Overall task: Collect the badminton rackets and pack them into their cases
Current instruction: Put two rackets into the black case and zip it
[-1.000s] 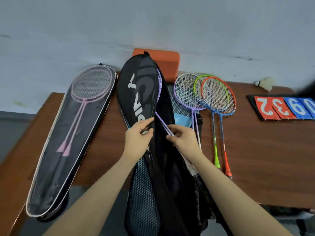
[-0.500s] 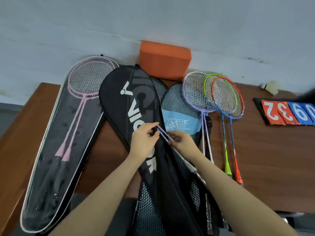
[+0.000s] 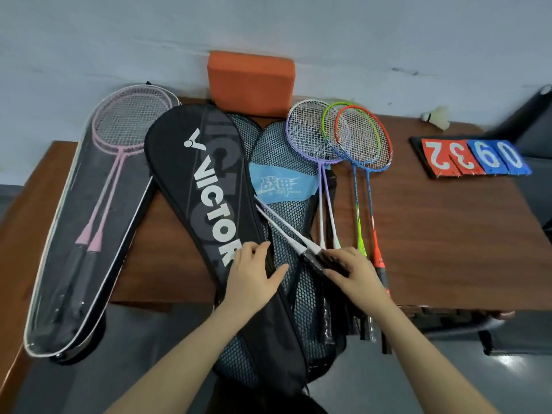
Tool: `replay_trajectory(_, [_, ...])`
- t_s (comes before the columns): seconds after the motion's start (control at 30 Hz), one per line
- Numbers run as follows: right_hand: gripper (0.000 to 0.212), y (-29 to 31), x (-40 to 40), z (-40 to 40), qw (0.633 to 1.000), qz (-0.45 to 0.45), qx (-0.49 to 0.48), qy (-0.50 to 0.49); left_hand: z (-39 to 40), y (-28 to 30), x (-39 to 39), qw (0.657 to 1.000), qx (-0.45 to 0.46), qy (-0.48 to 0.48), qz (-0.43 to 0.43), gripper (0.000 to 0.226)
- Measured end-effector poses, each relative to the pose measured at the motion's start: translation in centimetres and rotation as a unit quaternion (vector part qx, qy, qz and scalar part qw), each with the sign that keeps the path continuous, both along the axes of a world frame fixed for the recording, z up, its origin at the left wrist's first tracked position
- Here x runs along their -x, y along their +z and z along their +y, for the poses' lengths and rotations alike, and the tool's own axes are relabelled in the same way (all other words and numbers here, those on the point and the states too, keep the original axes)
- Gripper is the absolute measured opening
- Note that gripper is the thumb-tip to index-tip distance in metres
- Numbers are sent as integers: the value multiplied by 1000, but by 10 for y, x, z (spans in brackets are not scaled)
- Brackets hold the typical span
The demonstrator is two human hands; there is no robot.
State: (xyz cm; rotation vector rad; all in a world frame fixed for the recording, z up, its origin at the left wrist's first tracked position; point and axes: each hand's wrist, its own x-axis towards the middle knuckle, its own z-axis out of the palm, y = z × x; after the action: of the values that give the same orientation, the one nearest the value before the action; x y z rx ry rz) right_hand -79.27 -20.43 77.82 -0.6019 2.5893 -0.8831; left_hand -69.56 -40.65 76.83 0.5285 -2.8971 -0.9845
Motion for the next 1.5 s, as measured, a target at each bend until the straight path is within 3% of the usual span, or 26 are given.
replay_trajectory(0.2, [67, -15, -19, 52, 985, 63, -152, 48, 59, -16, -37, 988, 63, 58, -129, 83])
replay_trajectory(0.33, [78, -24, -23, 60, 979, 69, -181, 71, 75, -25, -43, 983, 67, 99, -141, 82])
replay_trajectory(0.57, [70, -21, -17, 59, 983, 107, -119, 91, 84, -21, -30, 985, 56, 125, -107, 63])
replay_trajectory(0.8, [57, -4, -38, 62, 993, 91, 38, 67, 69, -14, -35, 968, -112, 226, -15, 48])
replay_trajectory(0.93, [59, 2, -46, 61, 991, 48, 106, 65, 69, 4, -36, 937, -235, 249, 72, 42])
replay_trajectory(1.07, [52, 11, -55, 55, 984, -25, 162, 66, 78, 20, -20, 914, -316, 239, 94, 42])
replay_trajectory(1.17, [49, 19, -53, 56, 980, -81, 176, 51, 83, 23, -16, 903, -339, 245, 100, 42])
replay_trajectory(1.37, [51, 25, -46, 71, 949, -206, 238, -19, 87, 26, -13, 914, -315, 226, 123, 42])
replay_trajectory(1.5, [47, 25, -49, 64, 955, -199, 219, -18, 87, 35, -11, 876, -381, 260, 138, 41])
